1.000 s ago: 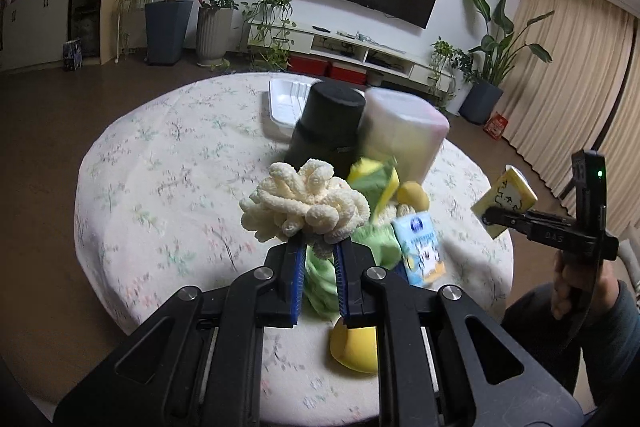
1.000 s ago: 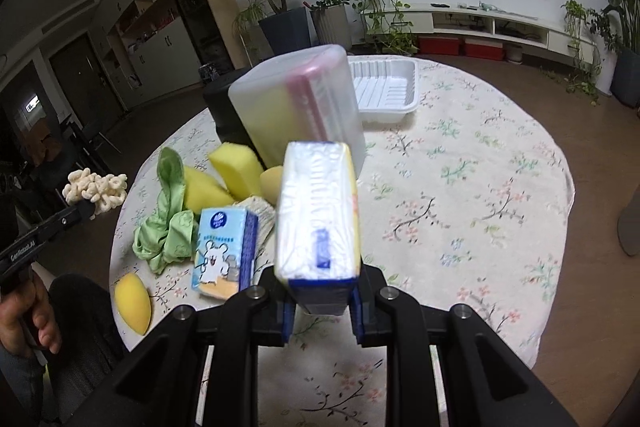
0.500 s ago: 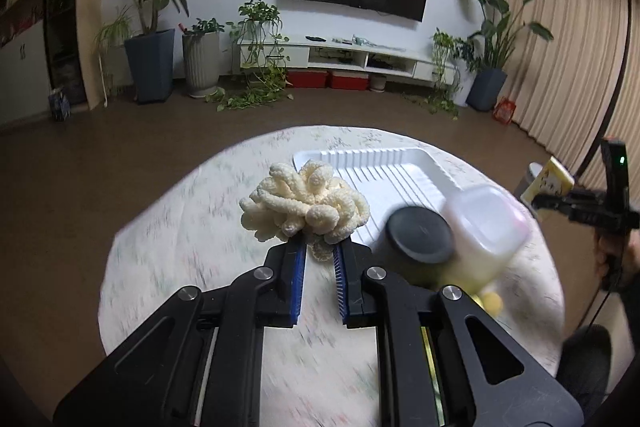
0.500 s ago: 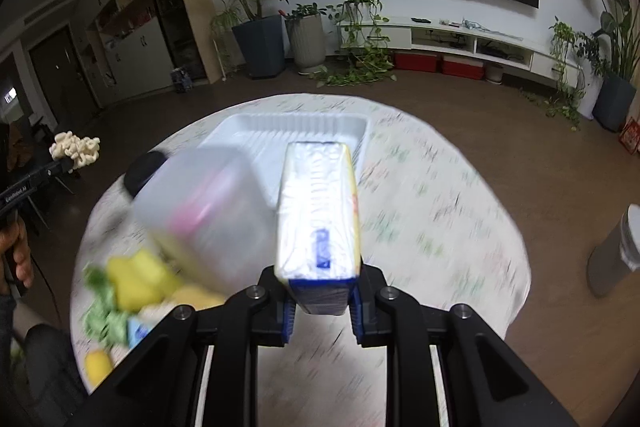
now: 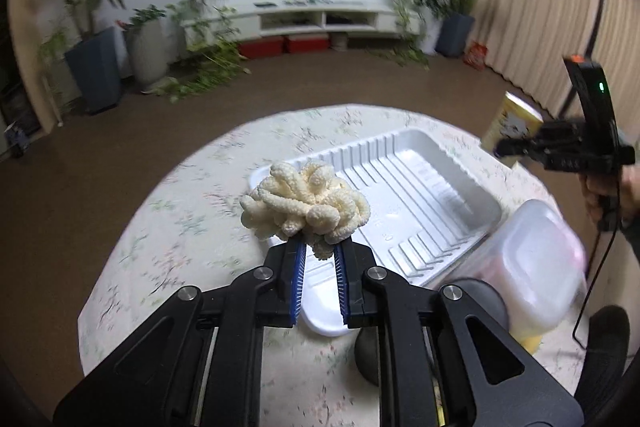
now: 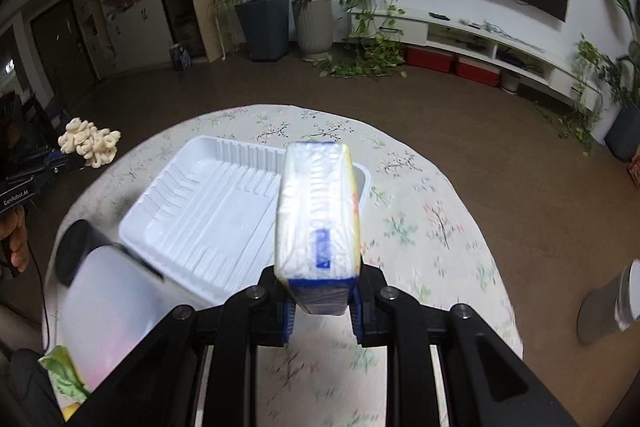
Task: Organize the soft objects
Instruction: 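Lift and carry the scrunchie with the left gripper while the right gripper carries the pack to the white tray, then open the left gripper over the tray while the right gripper sets the pack upright in the tray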
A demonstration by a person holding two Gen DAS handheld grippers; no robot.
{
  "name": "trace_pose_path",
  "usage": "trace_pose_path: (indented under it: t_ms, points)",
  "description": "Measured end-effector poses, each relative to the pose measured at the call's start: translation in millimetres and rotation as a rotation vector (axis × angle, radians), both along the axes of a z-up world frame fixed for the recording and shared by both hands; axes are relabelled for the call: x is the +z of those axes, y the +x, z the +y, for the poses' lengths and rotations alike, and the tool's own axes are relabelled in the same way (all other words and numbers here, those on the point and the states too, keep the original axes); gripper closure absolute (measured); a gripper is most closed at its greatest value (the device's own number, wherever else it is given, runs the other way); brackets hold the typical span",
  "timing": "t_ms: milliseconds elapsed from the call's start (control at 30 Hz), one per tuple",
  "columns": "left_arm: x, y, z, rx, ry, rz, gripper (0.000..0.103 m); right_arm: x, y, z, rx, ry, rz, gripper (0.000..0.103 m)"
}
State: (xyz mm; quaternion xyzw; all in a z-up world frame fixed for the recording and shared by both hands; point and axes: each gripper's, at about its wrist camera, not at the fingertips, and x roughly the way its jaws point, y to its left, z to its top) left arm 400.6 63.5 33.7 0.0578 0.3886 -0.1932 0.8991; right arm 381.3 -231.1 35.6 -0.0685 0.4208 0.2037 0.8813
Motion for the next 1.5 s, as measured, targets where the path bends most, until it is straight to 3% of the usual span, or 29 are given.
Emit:
trace_pose_path:
  t_ms: [467, 833, 967, 1033, 1067, 1300, 1500]
  points:
    - [-59.1, 54.9, -26.1, -0.1, 0.067, 0.152, 0.089, -63.0, 54.8, 43.6, 0.119, -0.058, 0.115, 0.079]
    - [-73.9, 63.4, -29.1, -0.083, 0.064, 0.175, 0.081, -76.0, 63.2, 46.1, 0.126, -0.056, 0.12, 0.078]
    - [-75.0, 65.4, -28.8, -0.068, 0.062, 0.177, 0.065, -75.3, 62.6, 45.5, 0.125, -0.056, 0.115, 0.077]
    - [-75.1, 65.4, -27.7, -0.059, 0.056, 0.175, 0.046, -73.0, 60.9, 45.8, 0.128, -0.052, 0.111, 0.077]
    - [-75.3, 65.5, -27.7, -0.061, 0.057, 0.172, 0.043, -71.0, 59.8, 45.8, 0.13, -0.049, 0.105, 0.076]
    - [-68.1, 66.5, -24.1, -0.05, 0.041, 0.154, 0.038, -51.2, 54.4, 48.9, 0.164, -0.015, 0.063, 0.059]
    - [-65.7, 62.8, -21.3, -0.046, 0.041, 0.147, 0.038, -46.5, 53.0, 53.7, 0.16, -0.041, 0.046, 0.059]
